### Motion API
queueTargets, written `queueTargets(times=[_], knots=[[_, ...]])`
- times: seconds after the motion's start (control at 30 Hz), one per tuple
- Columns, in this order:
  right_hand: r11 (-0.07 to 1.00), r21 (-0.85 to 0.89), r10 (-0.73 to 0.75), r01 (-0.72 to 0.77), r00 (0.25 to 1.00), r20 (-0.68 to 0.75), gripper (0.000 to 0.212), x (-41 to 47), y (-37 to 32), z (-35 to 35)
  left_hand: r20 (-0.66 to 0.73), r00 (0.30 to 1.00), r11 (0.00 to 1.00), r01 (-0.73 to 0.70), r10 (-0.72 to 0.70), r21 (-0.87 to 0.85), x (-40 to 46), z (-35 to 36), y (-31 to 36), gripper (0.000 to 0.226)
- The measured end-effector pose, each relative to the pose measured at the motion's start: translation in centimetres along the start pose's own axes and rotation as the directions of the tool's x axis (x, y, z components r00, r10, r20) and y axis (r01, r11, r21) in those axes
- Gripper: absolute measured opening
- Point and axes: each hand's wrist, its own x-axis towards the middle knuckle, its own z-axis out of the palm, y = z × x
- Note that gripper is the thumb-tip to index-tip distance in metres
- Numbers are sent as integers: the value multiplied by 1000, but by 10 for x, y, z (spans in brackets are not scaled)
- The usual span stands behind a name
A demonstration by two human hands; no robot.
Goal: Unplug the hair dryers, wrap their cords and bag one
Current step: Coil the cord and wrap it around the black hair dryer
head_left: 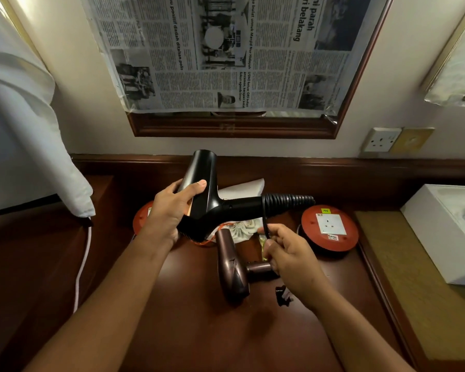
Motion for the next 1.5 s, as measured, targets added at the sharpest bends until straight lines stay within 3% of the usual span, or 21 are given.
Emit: queueTargets(times=[0.17,0.4,0.63,0.77,0.93,1.0,1.07,1.23,1.3,1.37,1.5], knots=[[991,104,84,-86,996,23,15,6,0,-2,49,997,998,56,-54,-41,5,0,0,45],[954,229,202,-193,979,-13,37,16,14,0,137,987,991,96,-83,-88,4,-3,10,42],[933,334,131,-134,991,32,36,20,25,1,215,968,984,149,-126,-95,-1,-7,12,68],[926,362,78,-109,992,99,40,26,28,-6,263,954,976,182,-145,-121,-3,-8,11,63],[955,263,86,-140,975,206,53,39,22,-22,317,924,962,257,-216,-96,-6,-11,19,39],[972,170,119,-161,966,230,52,44,19,-28,334,917,966,250,-217,-60,-5,-14,21,51],[979,100,149,-179,955,257,42,49,16,-32,335,916,969,245,-223,-26,-6,-16,24,60],[979,-54,203,-196,948,244,14,63,13,-49,347,905,966,258,-248,17,-3,-24,29,59],[997,16,62,-72,930,362,4,65,9,-58,372,893,967,246,-253,65,-4,-24,28,56],[998,22,-65,62,889,454,9,67,0,-61,396,878,963,260,-269,78,-8,-22,29,46],[962,-214,-88,170,933,349,7,81,-14,-62,457,838,951,302,-299,68,-15,-20,31,33]])
